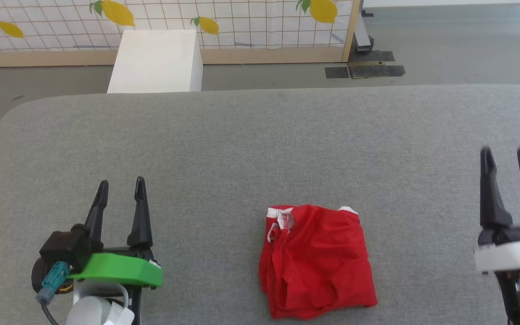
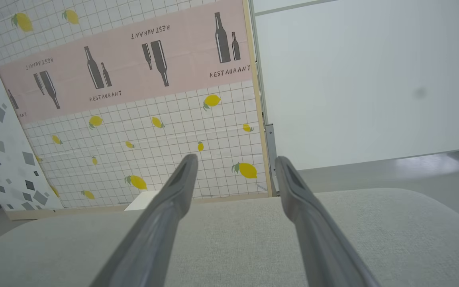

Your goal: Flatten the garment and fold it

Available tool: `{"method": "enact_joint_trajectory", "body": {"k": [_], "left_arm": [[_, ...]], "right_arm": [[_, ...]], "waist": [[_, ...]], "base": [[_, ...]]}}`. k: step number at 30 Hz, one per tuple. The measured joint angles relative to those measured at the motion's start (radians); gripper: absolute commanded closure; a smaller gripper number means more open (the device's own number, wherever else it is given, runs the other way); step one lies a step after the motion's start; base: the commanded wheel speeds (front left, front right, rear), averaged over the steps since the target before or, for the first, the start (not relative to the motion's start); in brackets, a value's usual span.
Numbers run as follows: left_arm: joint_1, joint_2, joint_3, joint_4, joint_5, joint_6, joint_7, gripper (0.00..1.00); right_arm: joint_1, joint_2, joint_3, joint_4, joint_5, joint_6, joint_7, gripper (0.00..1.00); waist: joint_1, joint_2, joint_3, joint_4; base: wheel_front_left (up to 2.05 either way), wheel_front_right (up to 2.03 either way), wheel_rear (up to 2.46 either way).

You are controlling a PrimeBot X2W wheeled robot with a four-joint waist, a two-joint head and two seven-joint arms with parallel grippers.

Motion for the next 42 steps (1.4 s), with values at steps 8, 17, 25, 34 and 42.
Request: {"method": "enact_joint_trajectory", "body": {"k": [8,17,25,34,42], "left_arm": [[0.009,0.0,-0.002,0.003,0.0,0.004,0.0,0.0],[0.015,0.0,-0.009,0.013,-0.002,0.005,0.0,0.0],[0.016,0.0,-0.012,0.024,-0.008,0.009,0.0,0.0],[0.013,0.0,-0.018,0.027,-0.016,0.013,0.0,0.0],[0.008,0.0,-0.023,0.024,-0.022,0.014,0.0,0.0]], "right_arm": [[0.063,0.014,-0.026,0.11,-0.013,0.0,-0.045,0.0],[0.042,-0.034,0.102,0.155,-0.006,0.0,0.284,0.0],[-0.047,-0.039,0.22,0.158,0.021,0.0,0.697,0.0],[-0.107,0.002,0.32,0.196,-0.07,0.0,0.995,0.0],[-0.122,0.04,0.326,0.239,-0.137,0.0,1.047,0.0]], "waist": [[0.0,0.0,-0.004,0.01],[0.0,0.0,-0.001,0.025],[0.0,0.0,0.011,0.044],[0.0,0.0,0.046,0.08],[0.0,0.0,0.077,0.099]], "base": [[0.0,0.0,0.0],[0.0,0.0,0.0],[0.0,0.0,0.0],[0.0,0.0,0.0],[0.0,0.0,0.0]]}}
